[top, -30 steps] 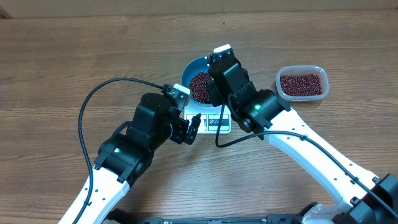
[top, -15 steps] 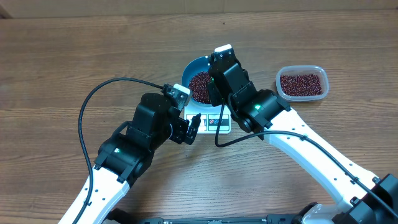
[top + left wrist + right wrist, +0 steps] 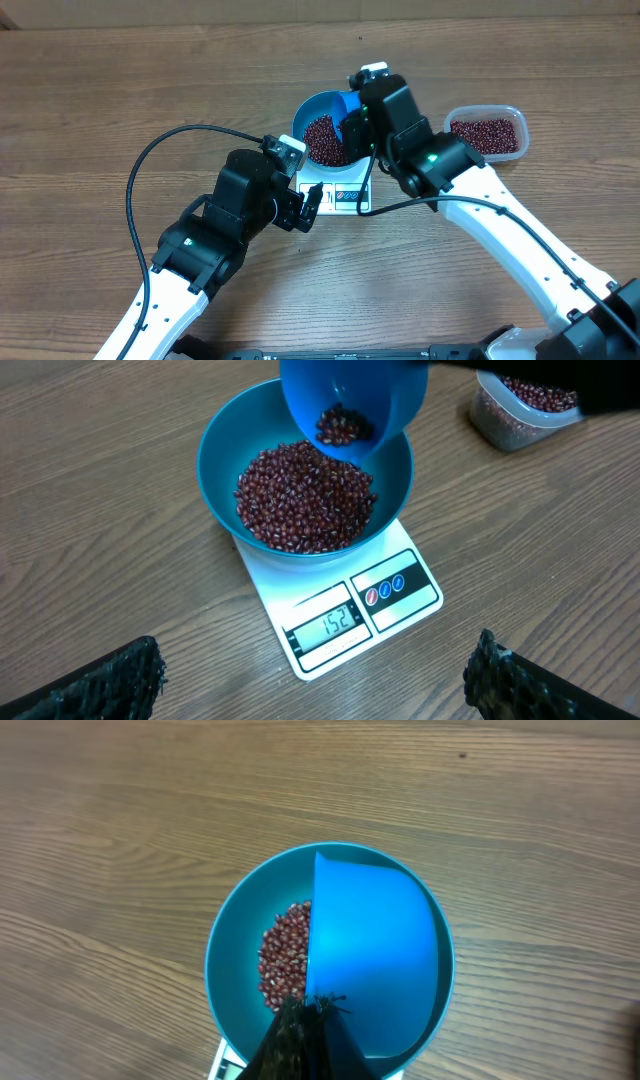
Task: Scoop item into bowl and weigh 150g on scale
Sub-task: 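Tip the blue cup to pour beans into the teal bowl, then carry the blue cup back to the bean container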
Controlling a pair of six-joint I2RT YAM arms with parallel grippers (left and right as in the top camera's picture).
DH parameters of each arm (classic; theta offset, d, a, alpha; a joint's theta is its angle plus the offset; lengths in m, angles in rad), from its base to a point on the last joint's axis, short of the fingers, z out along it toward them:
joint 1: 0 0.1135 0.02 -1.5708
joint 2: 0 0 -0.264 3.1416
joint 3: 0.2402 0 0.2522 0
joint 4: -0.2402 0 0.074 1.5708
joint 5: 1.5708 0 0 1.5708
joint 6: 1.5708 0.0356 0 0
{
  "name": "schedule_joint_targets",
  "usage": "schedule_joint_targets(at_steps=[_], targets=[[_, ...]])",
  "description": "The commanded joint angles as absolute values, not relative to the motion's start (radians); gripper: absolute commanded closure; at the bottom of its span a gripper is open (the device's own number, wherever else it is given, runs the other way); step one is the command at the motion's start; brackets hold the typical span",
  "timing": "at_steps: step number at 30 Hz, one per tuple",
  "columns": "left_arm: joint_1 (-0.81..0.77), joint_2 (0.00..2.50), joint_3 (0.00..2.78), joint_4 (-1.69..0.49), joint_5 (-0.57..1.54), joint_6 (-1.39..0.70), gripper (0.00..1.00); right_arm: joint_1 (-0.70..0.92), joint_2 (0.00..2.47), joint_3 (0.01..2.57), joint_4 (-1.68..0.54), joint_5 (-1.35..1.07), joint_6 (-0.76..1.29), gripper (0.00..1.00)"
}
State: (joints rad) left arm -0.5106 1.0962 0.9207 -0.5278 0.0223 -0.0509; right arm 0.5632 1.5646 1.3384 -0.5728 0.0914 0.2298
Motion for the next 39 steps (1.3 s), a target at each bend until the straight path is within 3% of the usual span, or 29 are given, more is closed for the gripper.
schedule_joint_targets(at_steps=[1, 32, 39], targets=[[-0.511, 1.1, 0.911, -0.527, 0.023, -0.06, 0.0, 0.527, 1.567, 1.344, -0.556, -0.006, 0.244, 0.96], [-0.511, 1.1, 0.911, -0.527, 0.023, -0.06, 0.0, 0.01, 1.507, 1.344, -0.697, -0.039, 0.253, 0.96], [-0.511, 1.1, 0.911, -0.527, 0.023, -0.06, 0.0, -0.037, 1.505, 1.344, -0.751, -0.001, 0.2, 0.96]])
